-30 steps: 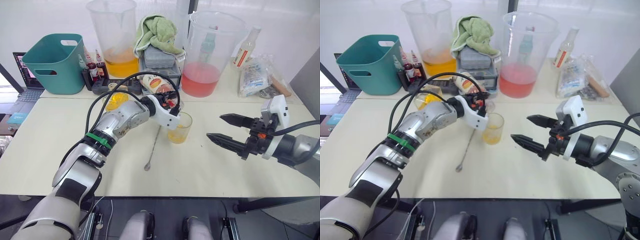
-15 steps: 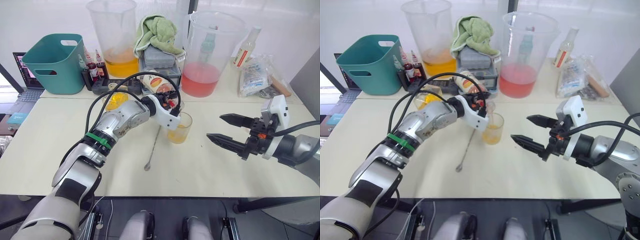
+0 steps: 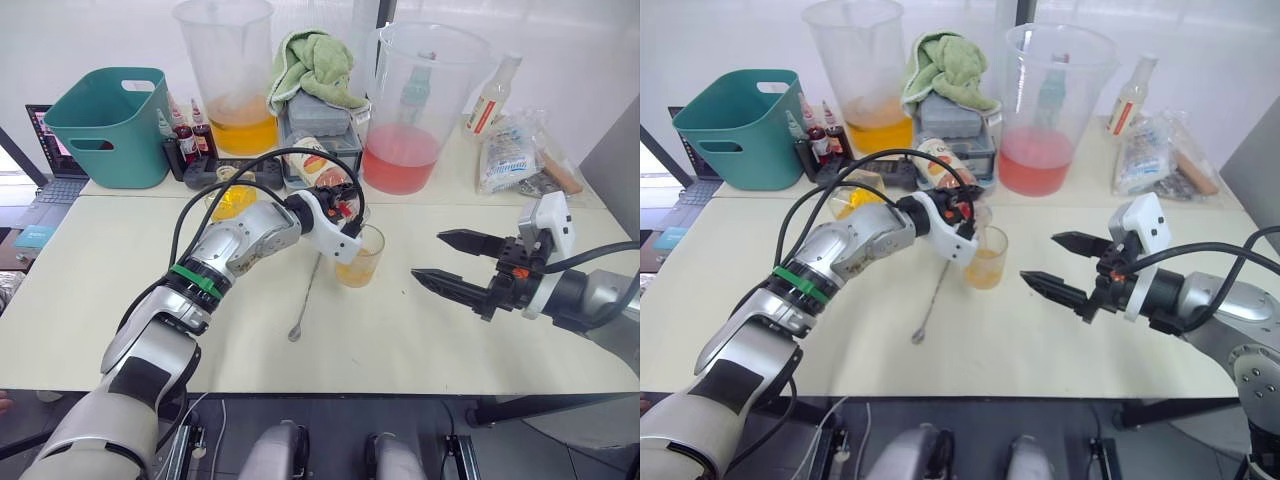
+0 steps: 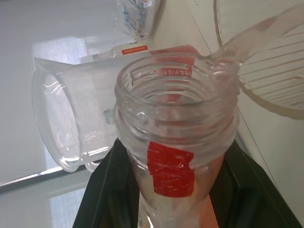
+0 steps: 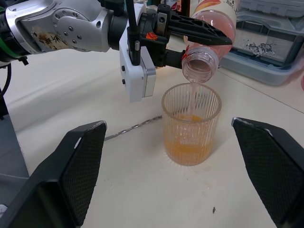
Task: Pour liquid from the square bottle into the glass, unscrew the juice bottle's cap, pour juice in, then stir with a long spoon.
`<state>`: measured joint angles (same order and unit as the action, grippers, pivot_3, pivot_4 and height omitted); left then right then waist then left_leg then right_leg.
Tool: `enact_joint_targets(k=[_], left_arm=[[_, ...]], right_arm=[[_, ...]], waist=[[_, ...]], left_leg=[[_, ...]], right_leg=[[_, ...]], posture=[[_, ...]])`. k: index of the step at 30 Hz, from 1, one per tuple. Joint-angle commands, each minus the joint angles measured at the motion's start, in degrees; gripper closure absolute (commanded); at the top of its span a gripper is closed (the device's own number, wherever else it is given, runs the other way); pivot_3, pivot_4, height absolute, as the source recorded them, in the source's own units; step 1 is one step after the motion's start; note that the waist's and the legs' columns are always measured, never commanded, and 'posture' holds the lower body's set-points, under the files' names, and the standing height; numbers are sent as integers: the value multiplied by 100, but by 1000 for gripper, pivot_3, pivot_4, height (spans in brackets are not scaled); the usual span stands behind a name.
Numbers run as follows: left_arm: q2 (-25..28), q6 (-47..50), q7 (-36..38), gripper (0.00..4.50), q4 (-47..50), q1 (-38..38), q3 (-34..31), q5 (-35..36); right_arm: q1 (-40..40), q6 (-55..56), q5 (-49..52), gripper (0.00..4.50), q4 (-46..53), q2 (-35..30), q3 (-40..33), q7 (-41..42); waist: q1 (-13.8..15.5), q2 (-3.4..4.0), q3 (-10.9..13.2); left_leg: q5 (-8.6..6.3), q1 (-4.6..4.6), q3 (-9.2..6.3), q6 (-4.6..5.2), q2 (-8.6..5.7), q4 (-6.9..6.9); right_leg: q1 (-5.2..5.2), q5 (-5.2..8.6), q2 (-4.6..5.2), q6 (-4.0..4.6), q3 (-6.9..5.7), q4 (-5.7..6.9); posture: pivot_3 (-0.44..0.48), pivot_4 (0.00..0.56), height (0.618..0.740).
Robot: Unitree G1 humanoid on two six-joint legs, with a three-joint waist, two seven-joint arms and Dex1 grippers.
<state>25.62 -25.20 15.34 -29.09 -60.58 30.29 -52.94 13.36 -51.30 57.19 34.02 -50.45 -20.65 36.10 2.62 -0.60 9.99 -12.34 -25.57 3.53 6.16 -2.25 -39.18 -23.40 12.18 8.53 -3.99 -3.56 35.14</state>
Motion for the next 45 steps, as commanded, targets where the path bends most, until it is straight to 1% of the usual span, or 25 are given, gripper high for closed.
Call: enact_joint_targets(k=[1, 8, 17, 23, 27, 31, 35, 37, 40, 43, 45], left_arm=[[33, -3, -145, 3077, 284, -191, -77, 1], [50, -7, -166, 3077, 292, -194, -78, -9], [-40, 136, -6, 3077, 290, -127, -211, 316], [-168, 293, 427, 3077, 285, -56, -414, 988], [-360, 735, 1107, 3077, 443, 65, -934, 2082], [-391, 1048, 1350, 3077, 619, 73, -1151, 2459], [-418, 1388, 1660, 3077, 680, 154, -1431, 3018], [-519, 1866, 1901, 3077, 835, 141, -1765, 3606], [-683, 2831, 2242, 3077, 1179, 85, -2365, 4592], [-721, 3446, 2370, 3077, 1499, 83, -2652, 5086], [-737, 4091, 2397, 3077, 1815, 100, -2937, 5547]], right_arm=[[119, 198, 8, 17, 56, 7, -85, 13], [135, 200, -5, 17, 42, 5, -61, 27], [182, 162, -1, 17, 23, -17, -46, 60], [256, 160, -23, 17, -39, -39, 5, 124], [372, 168, -65, 17, -139, -68, 86, 208], [486, 167, -123, 17, -237, -74, 169, 308], [650, 177, -168, 17, -362, -63, 266, 421], [754, 181, -199, 17, -445, -66, 323, 501], [925, 203, -275, 17, -617, -71, 442, 664], [1041, 225, -360, 17, -739, -66, 545, 802], [1187, 270, -435, 17, -885, -58, 663, 932]], waist=[[1, 0, 0], [-1, 0, 0], [-1, 0, 0], [-8, 0, 0], [-27, 1, -1], [-32, 1, -1], [-35, 1, -1], [-33, 1, -1], [-40, 1, -1], [-51, 1, -1], [-54, 1, -1]], left_leg=[[0, 0, 0, 0, 0, 0], [0, 0, 0, 0, 0, -1], [1, 0, 0, -1, -1, -3], [1, 0, 0, -1, 0, -6], [2, 0, 0, -3, 1, -8], [4, 0, 0, -6, 2, -11], [4, 0, 0, -6, 0, -15], [4, 0, 0, -6, 1, -16], [3, -1, -2, -5, 1, -24], [3, -1, -3, -4, 3, -33], [3, -1, -3, -4, 3, -38]], right_leg=[[0, 0, 0, 0, 0, 1], [0, 0, 0, 0, 0, 2], [1, 0, 0, 0, 0, 3], [1, 0, 0, 0, 0, 4], [0, 0, -1, 0, 0, 5], [0, 0, -2, 0, 1, 7], [3, 0, -2, -1, 0, 7], [3, 0, -2, -1, 0, 8], [3, 0, -3, -1, -1, 10], [6, 0, -6, -2, -1, 12], [7, 0, -7, -2, -1, 16]], posture=[[0, 150, 740], [0, 150, 740], [0, 150, 740], [0, 150, 740], [0, 150, 740], [0, 150, 740], [0, 150, 740], [0, 150, 740], [0, 150, 740], [0, 150, 740], [0, 150, 740]])
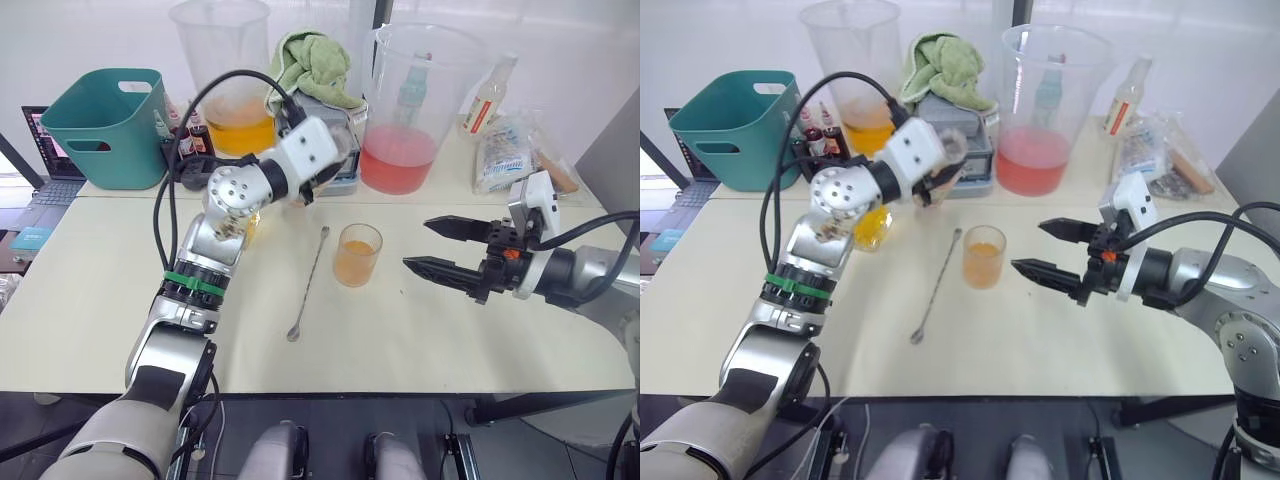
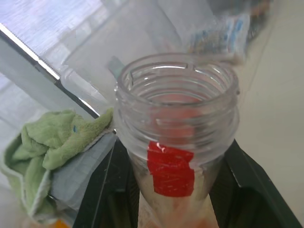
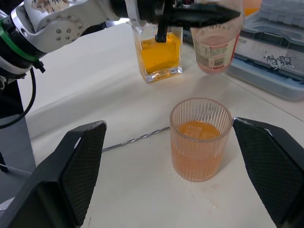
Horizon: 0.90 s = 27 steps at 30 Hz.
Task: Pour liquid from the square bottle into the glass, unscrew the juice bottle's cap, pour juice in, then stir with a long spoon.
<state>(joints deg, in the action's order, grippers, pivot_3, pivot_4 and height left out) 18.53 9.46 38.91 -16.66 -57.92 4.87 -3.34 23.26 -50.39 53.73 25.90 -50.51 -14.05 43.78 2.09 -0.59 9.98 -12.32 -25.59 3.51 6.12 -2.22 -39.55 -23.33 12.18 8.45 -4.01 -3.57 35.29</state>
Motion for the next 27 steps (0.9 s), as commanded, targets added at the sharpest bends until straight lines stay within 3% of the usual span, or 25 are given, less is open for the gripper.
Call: enact_joint_targets(k=[1, 7, 16, 21, 27], left_arm=[[-22, 961, 46, 3077, 748, -142, -533, 820], [212, 2983, -39, 3077, 1793, 203, -1178, 1930], [1356, 5094, -92, 3077, 3754, 1578, -2233, 3289], [1995, 5604, -110, 3077, 4317, 2247, -2775, 3741], [2873, 5810, -181, 3077, 3967, 3024, -3764, 3771]], right_arm=[[281, 207, -134, 17, -161, -49, 66, 235], [727, 298, -376, 17, -721, -71, 318, 692], [1196, 528, -608, 17, -1573, -131, 585, 1885], [1326, 532, -621, 17, -1817, -178, 717, 2517], [1520, 570, -739, 17, -2014, 5, 955, 2887]], waist=[[-2, 0, 0], [-3, 1, 0], [-104, 0, 0], [-124, 1, 0], [-152, 0, 0]], left_leg=[[0, 0, 0, 0, 0, -3], [-1, 1, -3, 0, 0, -19], [2, 2, -4, -8, 1, -16], [3, 8, -6, -15, 2, -12], [-3, 9, -3, -41, 1, -8]], right_leg=[[1, 0, 0, 0, 0, 1], [6, 1, -2, -2, 0, 13], [-1, 1, -4, -1, 4, 50], [-1, 2, -3, 0, 6, 45], [-31, 3, -3, 2, 9, 41]], posture=[[0, 150, 740], [0, 150, 740], [0, 150, 740], [0, 150, 740], [0, 150, 740]])
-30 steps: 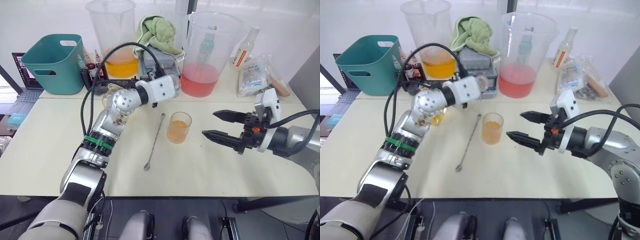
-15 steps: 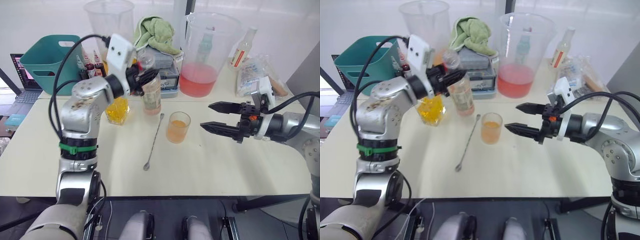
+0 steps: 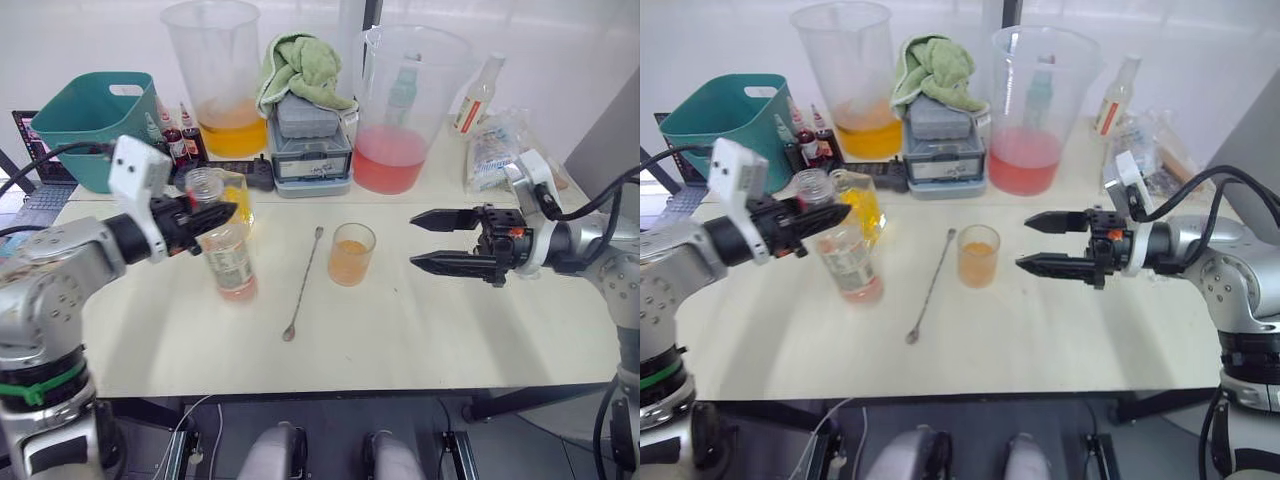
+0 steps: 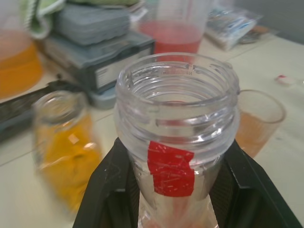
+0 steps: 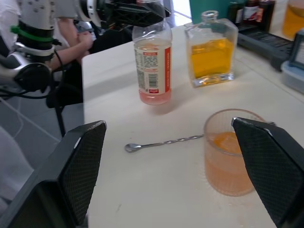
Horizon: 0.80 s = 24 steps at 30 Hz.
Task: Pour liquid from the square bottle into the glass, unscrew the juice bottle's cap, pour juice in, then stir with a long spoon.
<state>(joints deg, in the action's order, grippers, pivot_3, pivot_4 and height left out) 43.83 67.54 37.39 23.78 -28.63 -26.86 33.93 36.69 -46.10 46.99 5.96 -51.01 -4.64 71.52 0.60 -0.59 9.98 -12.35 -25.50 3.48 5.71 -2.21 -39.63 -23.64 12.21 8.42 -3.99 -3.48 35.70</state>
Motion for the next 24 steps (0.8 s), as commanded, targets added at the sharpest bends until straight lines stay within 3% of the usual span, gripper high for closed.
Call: enact_joint_targets(k=[1, 5, 10, 16, 24], left_arm=[[396, -10, -61, 3077, -131, 125, -666, 85], [678, -672, -222, 3077, -741, 91, -732, -246], [537, -1439, -549, 3077, -1444, -339, -557, -448], [233, -2648, -881, 3077, -2776, -1191, 199, -1051], [-127, -3506, -867, 3077, -3953, -1743, 778, -1416]], right_arm=[[192, 141, -87, 17, -30, 75, 24, 123], [274, 138, -176, 17, -64, 177, 93, 132], [311, 146, -304, 17, -32, 248, 128, 92], [85, -164, -60, 17, 432, 363, -75, -319], [-132, -370, 101, 17, 746, 287, -301, -667]], waist=[[10, 0, 0], [63, -2, 1], [86, -7, -1], [137, -15, -3], [151, -21, -5]], left_leg=[[-1, -1, 6, -8, 0, 3], [-10, -2, 5, -31, -6, 4], [-9, -3, 6, -38, -8, 6], [0, -4, 10, -52, -8, 28], [2, -6, 26, -50, -7, 51]], right_leg=[[-21, 0, 0, 1, 3, 5], [-24, 0, 6, 2, 2, 7], [-30, -2, 7, 4, 2, 9], [-41, -5, 9, 9, 0, 12], [-43, -10, 9, 16, -2, 20]], posture=[[0, 150, 740], [0, 150, 740], [0, 150, 740], [0, 150, 740], [0, 150, 740]])
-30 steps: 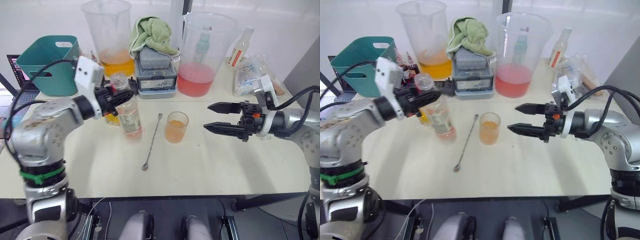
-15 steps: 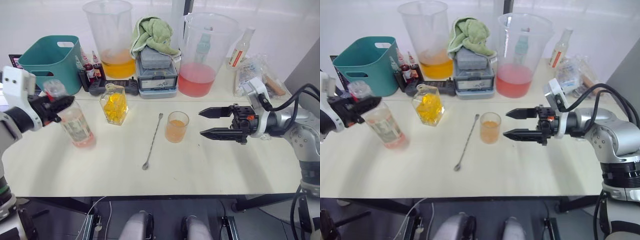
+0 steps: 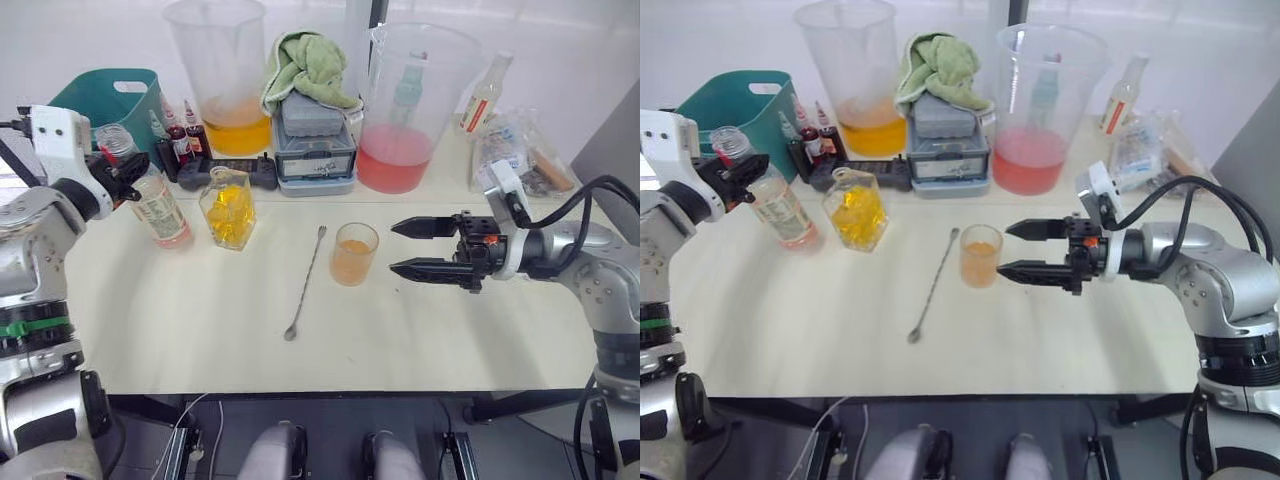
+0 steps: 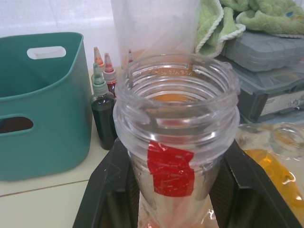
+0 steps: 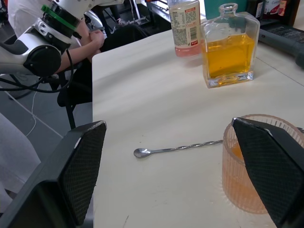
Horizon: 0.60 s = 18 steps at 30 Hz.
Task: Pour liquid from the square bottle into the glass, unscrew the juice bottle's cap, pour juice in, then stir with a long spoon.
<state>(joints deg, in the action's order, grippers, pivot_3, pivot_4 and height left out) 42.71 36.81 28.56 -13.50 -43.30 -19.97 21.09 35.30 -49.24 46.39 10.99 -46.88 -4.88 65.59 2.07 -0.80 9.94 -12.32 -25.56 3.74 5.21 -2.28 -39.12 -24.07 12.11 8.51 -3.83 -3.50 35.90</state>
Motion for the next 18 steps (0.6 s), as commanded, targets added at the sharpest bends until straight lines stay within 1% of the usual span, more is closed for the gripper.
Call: enact_joint_targets(k=[1, 3, 4, 5, 10, 12, 15, 18], left_arm=[[-44, -500, 19, 3077, -359, -323, 131, -167], [-83, -619, 5, 3077, -586, -386, 220, -250], [-96, -664, 10, 3077, -671, -405, 263, -286], [-94, -697, 15, 3077, -765, -401, 335, -351], [-111, -706, 48, 3077, -982, -435, 396, -376], [-108, -676, 37, 2117, -1008, -462, 376, -354], [-80, -722, 21, 1198, -849, -520, 331, -321], [-53, -711, 28, 163, -795, -625, 266, -250]], right_arm=[[-2, -71, 167, 17, 256, -144, -305, -92], [-15, -76, 154, 17, 268, -180, -338, -120], [-20, -79, 154, 17, 271, -195, -347, -128], [-29, -89, 158, 17, 285, -206, -358, -143], [-56, -155, 202, 17, 348, -241, -426, -213], [-75, -171, 228, 0, 370, -264, -450, -233], [-101, -184, 265, 0, 400, -296, -478, -250], [-108, -179, 290, 0, 408, -311, -481, -267]], waist=[[5, -1, 0], [0, -3, 0], [-1, -3, 0], [-3, -5, 0], [6, -6, -1], [11, -7, -1], [5, -9, -2], [5, -9, -2]], left_leg=[[0, -1, 2, 1, -1, 1], [1, -2, 4, 2, 0, 1], [17, -2, 6, 31, 0, 1], [19, -2, 7, 35, 1, 2], [17, -1, 9, 29, 5, 3], [17, -1, 9, 27, 4, 2], [14, -1, 9, 24, 4, 2], [15, -1, 9, 25, 5, 3]], right_leg=[[2, 0, 0, 0, 0, 1], [3, -1, 0, 1, 0, 0], [4, -1, 0, 1, 0, 0], [4, -1, 0, 1, 0, -1], [2, -1, 3, 1, 0, -5], [1, -1, 5, 1, 0, -5], [0, -2, 6, 3, 0, -5], [-2, -2, 6, 3, 0, -4]], posture=[[0, 150, 740], [0, 150, 740], [0, 150, 740], [0, 150, 740], [0, 150, 740], [0, 150, 740], [0, 150, 740], [0, 150, 740]])
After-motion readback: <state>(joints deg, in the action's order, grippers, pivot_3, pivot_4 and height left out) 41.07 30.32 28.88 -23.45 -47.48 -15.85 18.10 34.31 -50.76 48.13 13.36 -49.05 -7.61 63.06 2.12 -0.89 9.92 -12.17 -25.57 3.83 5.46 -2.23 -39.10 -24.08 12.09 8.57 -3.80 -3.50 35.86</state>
